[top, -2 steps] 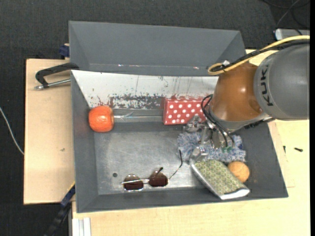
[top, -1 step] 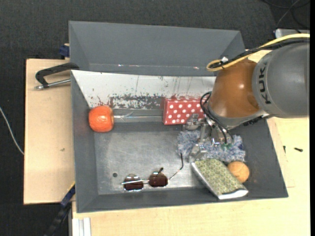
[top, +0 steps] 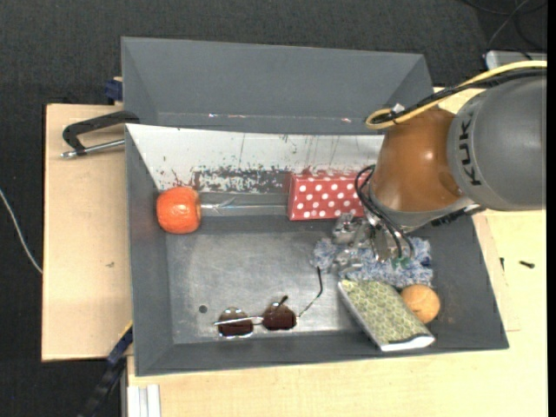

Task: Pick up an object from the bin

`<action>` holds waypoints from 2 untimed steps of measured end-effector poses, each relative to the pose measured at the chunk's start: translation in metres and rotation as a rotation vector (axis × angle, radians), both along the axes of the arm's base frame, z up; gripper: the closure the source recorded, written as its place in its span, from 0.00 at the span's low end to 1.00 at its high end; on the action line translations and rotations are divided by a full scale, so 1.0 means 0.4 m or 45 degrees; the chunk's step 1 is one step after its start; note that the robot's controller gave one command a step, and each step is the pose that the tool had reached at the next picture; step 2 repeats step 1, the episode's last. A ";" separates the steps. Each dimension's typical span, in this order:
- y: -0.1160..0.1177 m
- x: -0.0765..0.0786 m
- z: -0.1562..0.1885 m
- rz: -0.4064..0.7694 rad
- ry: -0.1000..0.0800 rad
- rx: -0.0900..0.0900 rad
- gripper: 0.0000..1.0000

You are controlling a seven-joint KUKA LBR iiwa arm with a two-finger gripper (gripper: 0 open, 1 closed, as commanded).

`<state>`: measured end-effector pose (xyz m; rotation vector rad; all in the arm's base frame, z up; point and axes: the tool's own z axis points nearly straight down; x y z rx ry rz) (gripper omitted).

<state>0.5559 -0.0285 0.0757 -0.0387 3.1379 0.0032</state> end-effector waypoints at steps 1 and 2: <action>0.000 0.000 0.000 0.000 0.000 0.000 1.00; 0.000 0.000 0.000 0.000 0.000 0.000 1.00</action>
Offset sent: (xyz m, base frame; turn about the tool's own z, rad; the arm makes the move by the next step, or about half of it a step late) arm 0.0001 -0.0001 0.0520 0.0000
